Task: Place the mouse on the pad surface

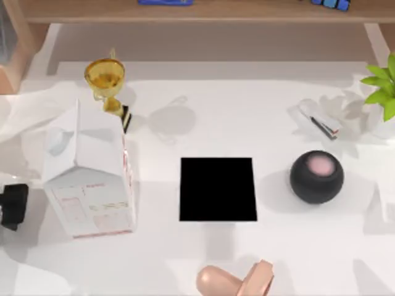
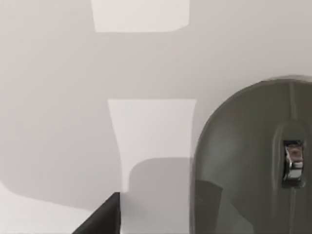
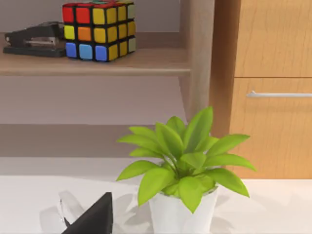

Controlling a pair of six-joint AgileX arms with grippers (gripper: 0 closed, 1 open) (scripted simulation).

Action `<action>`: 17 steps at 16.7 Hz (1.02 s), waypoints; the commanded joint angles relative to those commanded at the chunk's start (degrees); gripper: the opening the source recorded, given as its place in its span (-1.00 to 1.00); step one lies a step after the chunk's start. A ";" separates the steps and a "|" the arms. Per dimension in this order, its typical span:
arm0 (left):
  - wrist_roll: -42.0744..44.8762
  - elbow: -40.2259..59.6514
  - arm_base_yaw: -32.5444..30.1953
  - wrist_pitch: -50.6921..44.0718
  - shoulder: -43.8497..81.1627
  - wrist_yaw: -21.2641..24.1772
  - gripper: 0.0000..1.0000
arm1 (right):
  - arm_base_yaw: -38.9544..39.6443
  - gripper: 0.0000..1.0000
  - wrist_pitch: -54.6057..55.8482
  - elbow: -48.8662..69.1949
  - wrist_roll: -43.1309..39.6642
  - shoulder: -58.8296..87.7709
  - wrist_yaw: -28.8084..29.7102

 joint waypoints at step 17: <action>0.02 2.14 -2.14 -7.15 -6.07 0.01 -1.00 | 0.00 1.00 0.00 0.00 0.00 0.00 0.00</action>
